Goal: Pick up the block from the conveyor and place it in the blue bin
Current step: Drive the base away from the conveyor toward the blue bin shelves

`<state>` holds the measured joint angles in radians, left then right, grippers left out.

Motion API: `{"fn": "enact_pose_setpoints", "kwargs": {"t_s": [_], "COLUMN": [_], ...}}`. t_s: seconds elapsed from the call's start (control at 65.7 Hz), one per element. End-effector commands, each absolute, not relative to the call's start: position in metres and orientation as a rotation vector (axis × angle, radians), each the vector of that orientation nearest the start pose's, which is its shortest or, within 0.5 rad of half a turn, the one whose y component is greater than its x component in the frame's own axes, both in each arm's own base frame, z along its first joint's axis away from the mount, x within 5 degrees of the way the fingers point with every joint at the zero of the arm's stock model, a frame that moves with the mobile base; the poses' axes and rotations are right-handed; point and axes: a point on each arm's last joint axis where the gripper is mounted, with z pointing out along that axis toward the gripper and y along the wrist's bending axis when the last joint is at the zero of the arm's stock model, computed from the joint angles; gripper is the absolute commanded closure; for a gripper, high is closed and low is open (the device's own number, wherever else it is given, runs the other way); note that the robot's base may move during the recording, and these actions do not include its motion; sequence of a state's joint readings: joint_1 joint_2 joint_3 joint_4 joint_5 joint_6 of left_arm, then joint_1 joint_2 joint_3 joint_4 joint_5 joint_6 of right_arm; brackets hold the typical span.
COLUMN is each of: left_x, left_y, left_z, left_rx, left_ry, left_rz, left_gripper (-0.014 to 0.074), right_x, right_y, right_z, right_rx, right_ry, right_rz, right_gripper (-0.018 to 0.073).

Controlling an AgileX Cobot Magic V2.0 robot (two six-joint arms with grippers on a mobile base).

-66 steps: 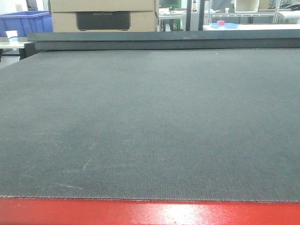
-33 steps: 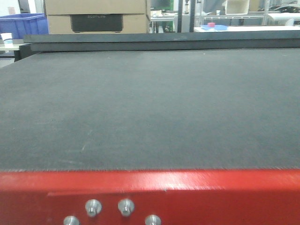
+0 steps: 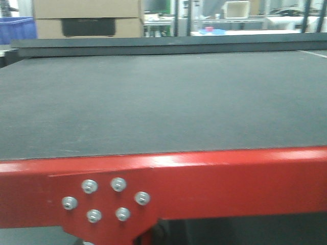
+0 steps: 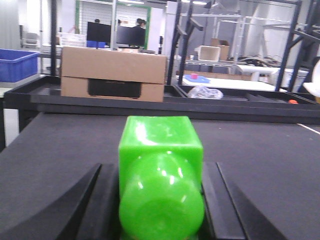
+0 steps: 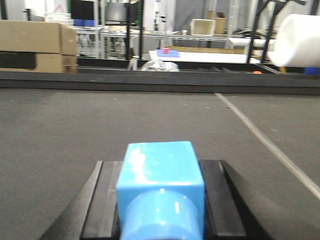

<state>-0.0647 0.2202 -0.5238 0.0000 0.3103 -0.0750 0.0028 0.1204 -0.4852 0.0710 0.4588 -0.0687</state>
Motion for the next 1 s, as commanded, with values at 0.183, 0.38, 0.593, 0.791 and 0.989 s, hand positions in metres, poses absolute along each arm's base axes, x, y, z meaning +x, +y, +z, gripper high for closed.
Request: {"fn": "enact_pose_setpoints", "kwargs": {"t_s": [0.183, 0.38, 0.593, 0.791, 0.989], "left_x": [0.0460, 0.0460, 0.0460, 0.0460, 0.0460], "left_y": [-0.0026, -0.0026, -0.0026, -0.0026, -0.0026], "left_z": [0.3465, 0.3465, 0.3465, 0.3465, 0.3465], "left_rx": [-0.004, -0.004, -0.004, -0.004, -0.004], "left_ry": [1.475, 1.475, 1.475, 1.475, 1.475], "left_rz": [-0.101, -0.101, -0.101, -0.101, -0.101], "left_gripper": [0.0707, 0.0707, 0.0707, 0.0707, 0.0707], "right_x": [0.0309, 0.0309, 0.0309, 0.0309, 0.0309], "right_y": [0.0025, 0.0025, 0.0025, 0.0025, 0.0025], "right_z": [0.3254, 0.3254, 0.3254, 0.3254, 0.3254], "right_rx": [-0.037, -0.037, -0.037, -0.037, -0.037], "right_ry": [1.553, 1.553, 1.553, 1.553, 1.553], "right_rz": [0.008, 0.008, 0.008, 0.008, 0.008], "right_gripper": [0.0721, 0.0721, 0.0721, 0.0721, 0.0721]}}
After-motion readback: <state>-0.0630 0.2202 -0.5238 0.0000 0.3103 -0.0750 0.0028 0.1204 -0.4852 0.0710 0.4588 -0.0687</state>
